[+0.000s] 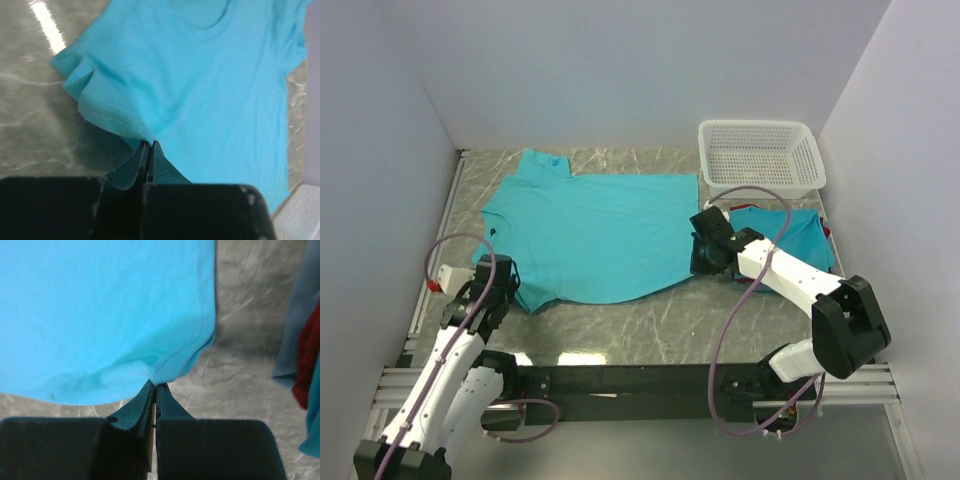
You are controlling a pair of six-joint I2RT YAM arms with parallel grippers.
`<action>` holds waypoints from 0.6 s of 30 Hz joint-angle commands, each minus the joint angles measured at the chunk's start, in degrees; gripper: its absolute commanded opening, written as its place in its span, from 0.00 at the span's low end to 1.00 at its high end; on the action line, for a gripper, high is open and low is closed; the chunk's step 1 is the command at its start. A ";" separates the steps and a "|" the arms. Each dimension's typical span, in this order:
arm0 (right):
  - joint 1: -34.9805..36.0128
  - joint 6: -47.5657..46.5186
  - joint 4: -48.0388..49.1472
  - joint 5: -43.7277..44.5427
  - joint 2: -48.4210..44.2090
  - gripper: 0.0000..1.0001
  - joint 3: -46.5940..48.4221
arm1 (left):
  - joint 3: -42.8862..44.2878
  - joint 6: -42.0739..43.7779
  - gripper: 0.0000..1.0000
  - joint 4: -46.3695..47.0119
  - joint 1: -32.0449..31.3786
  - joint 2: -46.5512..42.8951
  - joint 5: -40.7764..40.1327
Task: Fold and stack the t-shirts
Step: Fold the tshirt
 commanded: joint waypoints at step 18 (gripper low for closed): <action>-9.82 -8.14 0.70 -2.64 9.95 0.00 15.64 | 14.61 15.68 0.00 29.23 1.16 26.25 -2.61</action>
